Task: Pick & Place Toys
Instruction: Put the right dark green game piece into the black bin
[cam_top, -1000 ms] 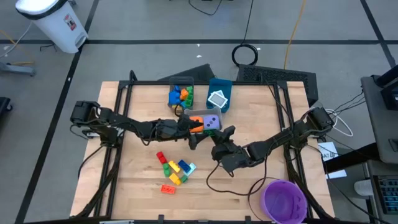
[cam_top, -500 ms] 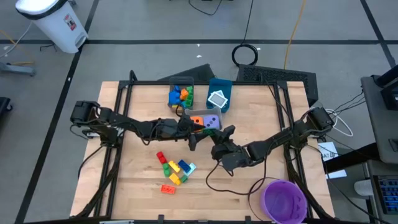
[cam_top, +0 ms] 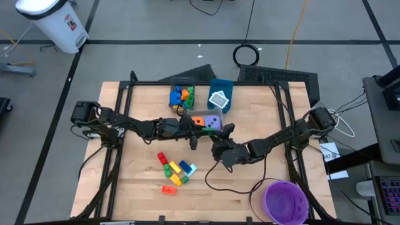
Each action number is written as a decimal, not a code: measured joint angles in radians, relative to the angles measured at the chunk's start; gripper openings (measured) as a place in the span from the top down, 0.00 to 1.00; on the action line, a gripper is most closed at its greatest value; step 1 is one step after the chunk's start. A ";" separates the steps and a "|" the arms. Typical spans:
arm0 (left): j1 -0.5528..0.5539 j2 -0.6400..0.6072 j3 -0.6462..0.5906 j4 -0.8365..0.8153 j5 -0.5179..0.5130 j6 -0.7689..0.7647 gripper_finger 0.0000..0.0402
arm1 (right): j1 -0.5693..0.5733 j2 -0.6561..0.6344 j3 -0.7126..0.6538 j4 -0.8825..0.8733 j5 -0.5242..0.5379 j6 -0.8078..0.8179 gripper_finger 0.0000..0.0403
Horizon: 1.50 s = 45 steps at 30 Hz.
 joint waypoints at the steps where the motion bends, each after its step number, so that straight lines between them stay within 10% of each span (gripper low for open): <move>1: 0.004 0.000 -0.001 -0.008 0.004 0.000 0.75 | 0.001 0.000 -0.001 -0.003 -0.024 0.008 0.79; 14: 0.008 -0.083 -0.003 -0.120 0.022 0.109 0.75 | 0.000 -0.005 0.006 -0.063 -0.205 0.128 0.77; 25: 0.004 -0.101 0.005 -0.140 -0.004 0.102 0.75 | -0.005 0.003 0.004 -0.009 -0.035 0.067 0.76; 45: 0.006 -0.105 0.004 -0.164 -0.063 0.108 0.75 | 0.097 -0.037 -0.004 0.033 0.081 -0.012 0.26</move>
